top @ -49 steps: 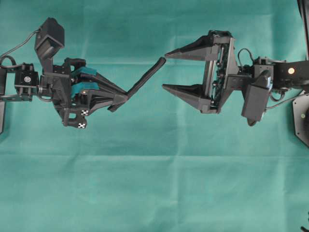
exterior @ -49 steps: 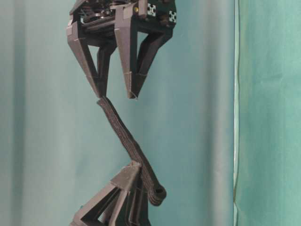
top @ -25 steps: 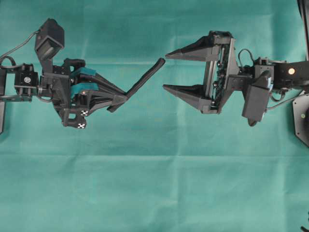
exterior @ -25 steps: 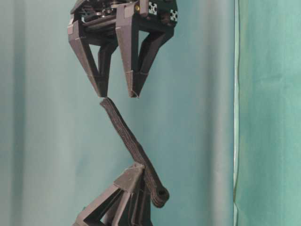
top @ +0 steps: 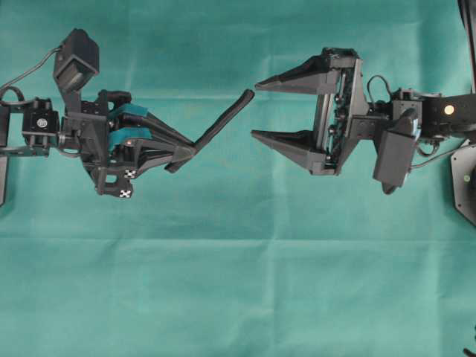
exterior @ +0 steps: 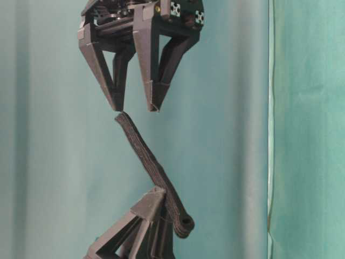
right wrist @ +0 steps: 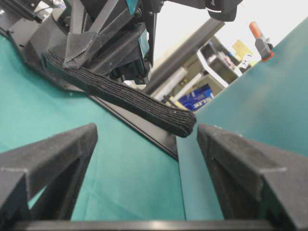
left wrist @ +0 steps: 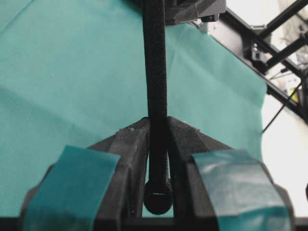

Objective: Peel off the Velcro with your right arm.
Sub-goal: 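Close the right gripper on the strap's free end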

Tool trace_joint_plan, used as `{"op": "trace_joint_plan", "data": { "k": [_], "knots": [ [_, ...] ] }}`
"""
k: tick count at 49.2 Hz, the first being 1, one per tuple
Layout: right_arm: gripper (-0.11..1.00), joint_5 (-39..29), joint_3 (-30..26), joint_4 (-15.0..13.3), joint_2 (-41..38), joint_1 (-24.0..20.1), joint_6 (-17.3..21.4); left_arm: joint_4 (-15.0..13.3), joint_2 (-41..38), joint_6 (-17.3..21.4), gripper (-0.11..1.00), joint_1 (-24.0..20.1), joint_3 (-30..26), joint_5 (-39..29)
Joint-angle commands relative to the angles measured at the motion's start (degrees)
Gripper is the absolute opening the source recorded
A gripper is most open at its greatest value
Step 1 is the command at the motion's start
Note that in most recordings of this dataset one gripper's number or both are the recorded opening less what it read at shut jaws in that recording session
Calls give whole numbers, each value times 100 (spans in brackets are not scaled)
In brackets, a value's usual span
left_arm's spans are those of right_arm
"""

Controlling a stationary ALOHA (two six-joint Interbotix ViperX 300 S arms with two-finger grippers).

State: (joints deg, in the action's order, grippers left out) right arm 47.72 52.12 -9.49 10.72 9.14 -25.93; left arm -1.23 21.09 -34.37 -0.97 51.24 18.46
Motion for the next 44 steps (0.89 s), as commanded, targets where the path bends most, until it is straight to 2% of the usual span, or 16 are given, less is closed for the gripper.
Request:
{"op": "trace_joint_plan", "data": {
  "k": [1, 33, 38, 44],
  "knots": [
    [68, 62, -62, 18, 18, 18, 18, -9, 88, 9, 10, -9, -62, 62],
    [66, 53, -70, 0, -79, 18, 18, -9, 97, 9, 10, -9, -62, 62],
    [57, 53, -62, -9, -79, 18, 18, -9, 88, 9, 10, -9, -53, 53],
    [33, 53, -35, -9, -79, 9, 18, -9, 97, 9, 10, -9, -62, 53]
  ]
}}
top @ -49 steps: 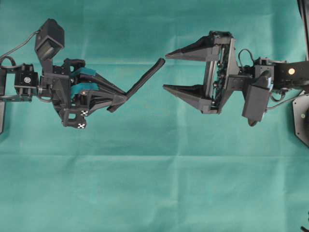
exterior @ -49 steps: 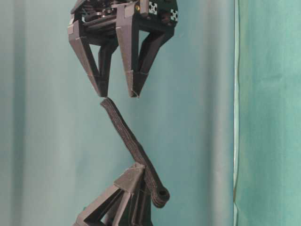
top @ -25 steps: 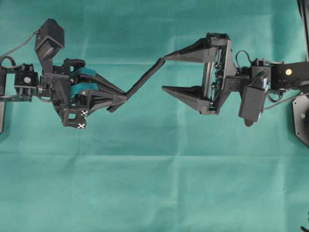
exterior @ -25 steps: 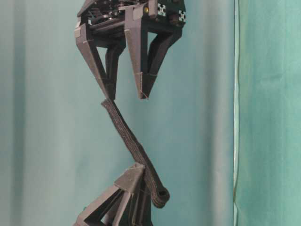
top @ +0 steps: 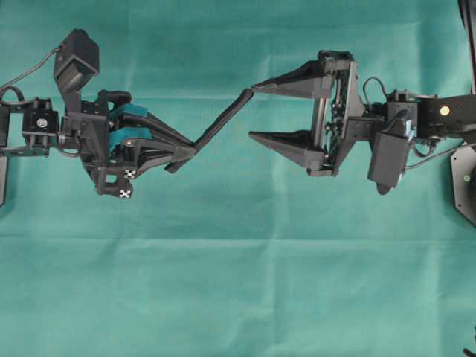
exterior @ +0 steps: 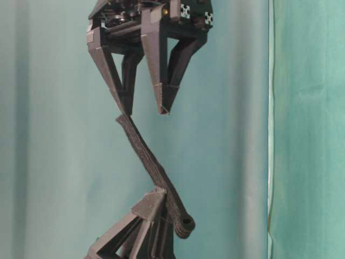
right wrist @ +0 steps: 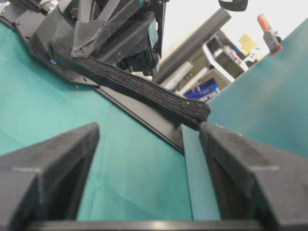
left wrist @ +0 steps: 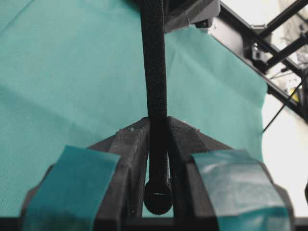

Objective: Peel off the Velcro with your right arm.
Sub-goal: 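Close the right gripper on the strap's free end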

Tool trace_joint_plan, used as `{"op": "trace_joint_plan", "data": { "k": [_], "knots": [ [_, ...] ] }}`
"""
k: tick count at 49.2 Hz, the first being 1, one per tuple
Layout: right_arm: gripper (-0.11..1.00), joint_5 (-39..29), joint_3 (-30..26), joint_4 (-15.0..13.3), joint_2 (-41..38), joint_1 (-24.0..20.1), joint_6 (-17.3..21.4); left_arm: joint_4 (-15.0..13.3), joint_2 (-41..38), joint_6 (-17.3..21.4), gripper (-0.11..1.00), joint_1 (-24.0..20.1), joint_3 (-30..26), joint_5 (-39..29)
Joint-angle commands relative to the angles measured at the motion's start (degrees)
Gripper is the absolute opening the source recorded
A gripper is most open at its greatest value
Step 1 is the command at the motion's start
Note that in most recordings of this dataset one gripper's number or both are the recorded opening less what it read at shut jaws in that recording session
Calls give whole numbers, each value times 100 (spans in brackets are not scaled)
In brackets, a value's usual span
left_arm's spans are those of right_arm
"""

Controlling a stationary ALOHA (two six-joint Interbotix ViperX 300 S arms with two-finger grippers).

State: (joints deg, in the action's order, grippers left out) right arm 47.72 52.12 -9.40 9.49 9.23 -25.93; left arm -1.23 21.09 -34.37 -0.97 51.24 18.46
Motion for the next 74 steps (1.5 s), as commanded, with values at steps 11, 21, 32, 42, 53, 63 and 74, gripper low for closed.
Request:
{"op": "trace_joint_plan", "data": {
  "k": [11, 21, 32, 42, 53, 63, 74],
  "knots": [
    [12, 62, -18, -18, 44, 0, 18, -9, 88, 9, 10, -9, -53, 53],
    [10, 44, -9, -18, 44, -26, 18, -9, 97, 9, 10, -9, -62, 53],
    [4, 53, -18, -18, 44, -26, 18, -9, 88, 9, 10, -9, -53, 62],
    [3, 53, -44, -18, 44, -18, 18, -9, 88, 9, 10, -9, -62, 62],
    [2, 53, -62, -18, 44, -26, 18, -9, 88, 9, 10, -9, -53, 53],
    [2, 53, -97, -18, 44, -26, 18, -9, 62, 9, 10, -9, -53, 53],
    [2, 62, -176, -18, 44, -26, 18, -9, 44, 9, 10, -9, -53, 53]
  ]
}}
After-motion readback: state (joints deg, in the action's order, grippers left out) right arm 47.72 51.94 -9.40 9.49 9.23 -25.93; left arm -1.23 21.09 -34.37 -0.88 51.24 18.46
